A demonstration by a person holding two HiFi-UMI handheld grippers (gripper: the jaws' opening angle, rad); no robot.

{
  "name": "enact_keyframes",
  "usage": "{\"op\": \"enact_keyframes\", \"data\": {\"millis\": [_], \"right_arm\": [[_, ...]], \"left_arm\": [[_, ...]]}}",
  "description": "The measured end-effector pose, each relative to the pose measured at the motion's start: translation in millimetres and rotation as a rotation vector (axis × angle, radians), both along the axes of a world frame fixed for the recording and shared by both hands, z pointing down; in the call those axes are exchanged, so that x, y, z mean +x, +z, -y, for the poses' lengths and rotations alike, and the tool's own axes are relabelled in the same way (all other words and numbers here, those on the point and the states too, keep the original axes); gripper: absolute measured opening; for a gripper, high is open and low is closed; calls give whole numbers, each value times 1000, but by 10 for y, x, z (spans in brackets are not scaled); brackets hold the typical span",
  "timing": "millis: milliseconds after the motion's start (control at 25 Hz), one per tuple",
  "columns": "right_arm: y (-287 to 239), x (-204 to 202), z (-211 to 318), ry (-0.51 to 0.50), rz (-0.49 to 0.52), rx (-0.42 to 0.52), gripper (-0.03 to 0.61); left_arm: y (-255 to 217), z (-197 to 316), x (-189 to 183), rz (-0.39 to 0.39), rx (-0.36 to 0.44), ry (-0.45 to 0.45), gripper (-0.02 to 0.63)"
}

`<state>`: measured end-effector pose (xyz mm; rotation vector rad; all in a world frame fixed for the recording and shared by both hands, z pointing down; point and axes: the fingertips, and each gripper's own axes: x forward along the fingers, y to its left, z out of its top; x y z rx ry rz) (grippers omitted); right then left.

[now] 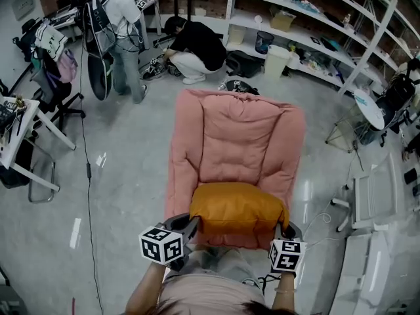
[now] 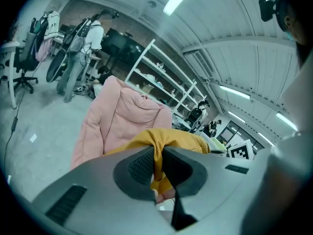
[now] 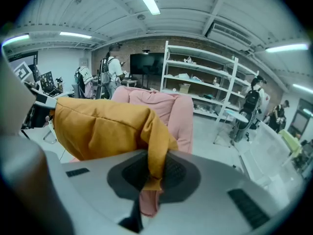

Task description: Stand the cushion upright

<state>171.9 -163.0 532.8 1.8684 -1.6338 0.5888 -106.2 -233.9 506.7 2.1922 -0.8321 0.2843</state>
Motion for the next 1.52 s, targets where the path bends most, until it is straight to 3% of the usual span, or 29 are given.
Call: {"op": "enact_keyframes", "data": {"millis": [240, 640, 1520], "right_arm": [[-80, 85, 250, 28, 16, 71, 38], [-212, 264, 766, -36, 58, 149, 38], [-404, 721, 1844, -173, 185, 202, 38]], "left_arm": [[-79, 237, 72, -28, 15, -31, 25], [-202, 672, 230, -64, 28, -132, 25], [-494, 1640, 662, -119, 76, -294, 26]]}}
